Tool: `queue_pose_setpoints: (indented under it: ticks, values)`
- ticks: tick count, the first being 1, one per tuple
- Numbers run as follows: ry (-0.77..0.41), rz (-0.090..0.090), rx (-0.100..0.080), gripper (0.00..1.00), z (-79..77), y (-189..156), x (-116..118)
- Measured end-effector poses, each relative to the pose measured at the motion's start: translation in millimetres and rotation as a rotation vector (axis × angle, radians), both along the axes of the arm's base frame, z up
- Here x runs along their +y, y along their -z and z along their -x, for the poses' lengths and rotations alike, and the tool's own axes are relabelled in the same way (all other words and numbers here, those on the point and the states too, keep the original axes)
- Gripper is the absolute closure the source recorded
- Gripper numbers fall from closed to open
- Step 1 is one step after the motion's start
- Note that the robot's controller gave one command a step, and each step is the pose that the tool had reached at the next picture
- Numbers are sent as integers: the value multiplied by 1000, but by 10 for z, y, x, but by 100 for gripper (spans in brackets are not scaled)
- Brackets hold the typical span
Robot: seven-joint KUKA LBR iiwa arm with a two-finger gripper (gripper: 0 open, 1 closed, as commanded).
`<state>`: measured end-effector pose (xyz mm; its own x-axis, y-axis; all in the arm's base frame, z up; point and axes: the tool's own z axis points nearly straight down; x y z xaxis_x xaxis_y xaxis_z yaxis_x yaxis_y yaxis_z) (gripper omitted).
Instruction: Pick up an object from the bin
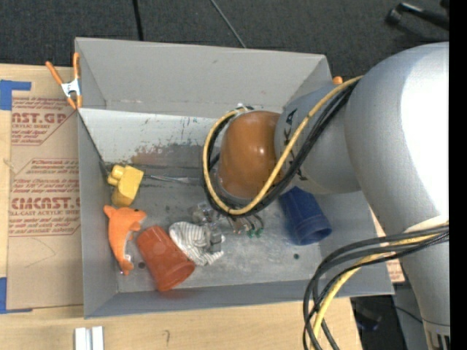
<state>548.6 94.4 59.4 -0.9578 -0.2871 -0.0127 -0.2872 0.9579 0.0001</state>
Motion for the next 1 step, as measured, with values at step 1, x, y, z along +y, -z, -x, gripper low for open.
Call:
queue_pose_setpoints:
  ticks: [1]
  values:
    - [-1, 0, 0, 100, -2, -46, 1]
